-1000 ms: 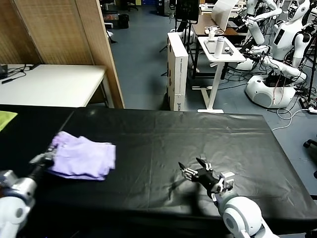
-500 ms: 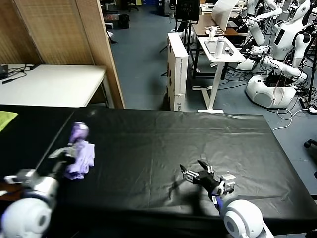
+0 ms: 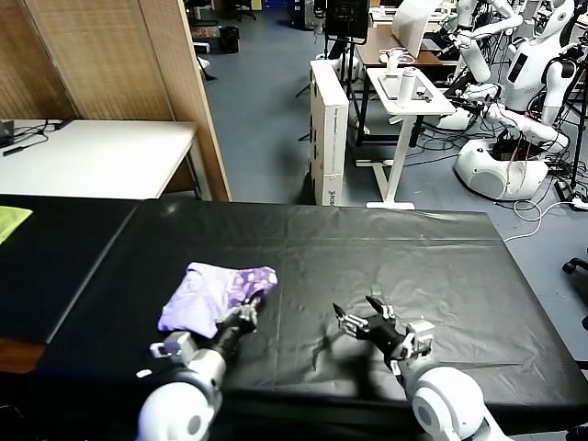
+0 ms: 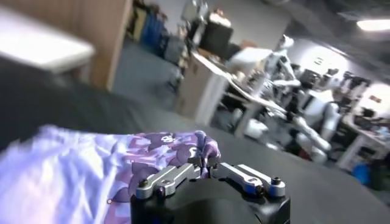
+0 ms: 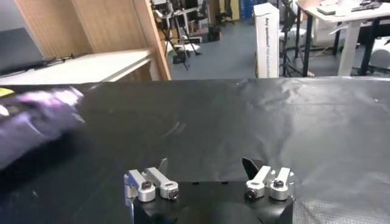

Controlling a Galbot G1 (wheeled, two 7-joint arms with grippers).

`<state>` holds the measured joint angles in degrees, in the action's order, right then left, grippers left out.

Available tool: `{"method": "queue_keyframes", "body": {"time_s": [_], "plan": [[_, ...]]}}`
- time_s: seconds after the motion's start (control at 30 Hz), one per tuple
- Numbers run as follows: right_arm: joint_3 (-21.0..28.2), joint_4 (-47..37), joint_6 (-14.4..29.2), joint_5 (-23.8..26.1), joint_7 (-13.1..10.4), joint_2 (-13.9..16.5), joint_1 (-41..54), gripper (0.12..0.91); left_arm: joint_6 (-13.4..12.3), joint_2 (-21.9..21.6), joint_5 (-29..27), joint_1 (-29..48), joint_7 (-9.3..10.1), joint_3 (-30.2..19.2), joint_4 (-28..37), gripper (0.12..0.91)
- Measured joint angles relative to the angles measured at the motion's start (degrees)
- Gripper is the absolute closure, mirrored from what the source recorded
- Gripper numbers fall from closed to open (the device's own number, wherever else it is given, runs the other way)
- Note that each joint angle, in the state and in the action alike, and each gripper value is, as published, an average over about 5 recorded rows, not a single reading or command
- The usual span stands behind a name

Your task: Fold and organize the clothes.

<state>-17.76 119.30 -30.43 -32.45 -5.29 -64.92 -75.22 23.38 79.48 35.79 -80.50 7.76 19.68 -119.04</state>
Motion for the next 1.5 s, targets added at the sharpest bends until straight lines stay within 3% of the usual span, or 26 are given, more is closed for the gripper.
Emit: {"method": "queue_keyframes", "body": {"time_s": [0.13,0.33,0.5,0.6,0.93,1.03,1.37,1.5], "plan": [[1.02,-0.42,-0.84,-2.75,-0.95,-0.15,1.09,0.118,-0.07,1.46,-2.55,0.51,-1.08,-1.08,0.96,0.806],[2.82,-1.11,-3.17,-11.03,-3.95,-0.36,3.29,0.118,-0.8,2.0,-5.13,0.02,-3.12,-0.87,-0.52,0.473],[4.91,-2.2,-4.04,-17.29,-6.03,-1.58,5.77,0.118,-2.11,1.17,-5.58,0.11,-3.38,1.12,-2.75,0.187],[6.38,-3.17,-4.14,-19.44,-7.11,-2.7,7.31,0.118,-2.69,0.22,-5.32,0.25,-3.2,2.91,-3.31,0.132],[12.47,-7.37,-4.13,-20.64,-7.83,-8.07,9.59,0.143,-3.92,-1.08,-5.35,-1.29,-3.11,7.65,-3.23,0.123],[13.23,-8.44,-4.1,-20.61,-7.66,-9.25,9.8,0.27,-4.12,-1.13,-5.37,-1.47,-3.08,8.42,-3.03,0.123],[13.16,-9.92,-4.42,-20.05,-7.11,-10.23,10.23,0.835,-4.53,-1.71,-5.22,-2.53,-3.07,10.8,-2.92,0.123],[11.92,-9.11,-6.62,-19.05,-6.39,-8.78,11.09,0.872,-4.64,-1.89,-4.72,-2.7,-3.07,11.9,-2.73,0.123]]}}
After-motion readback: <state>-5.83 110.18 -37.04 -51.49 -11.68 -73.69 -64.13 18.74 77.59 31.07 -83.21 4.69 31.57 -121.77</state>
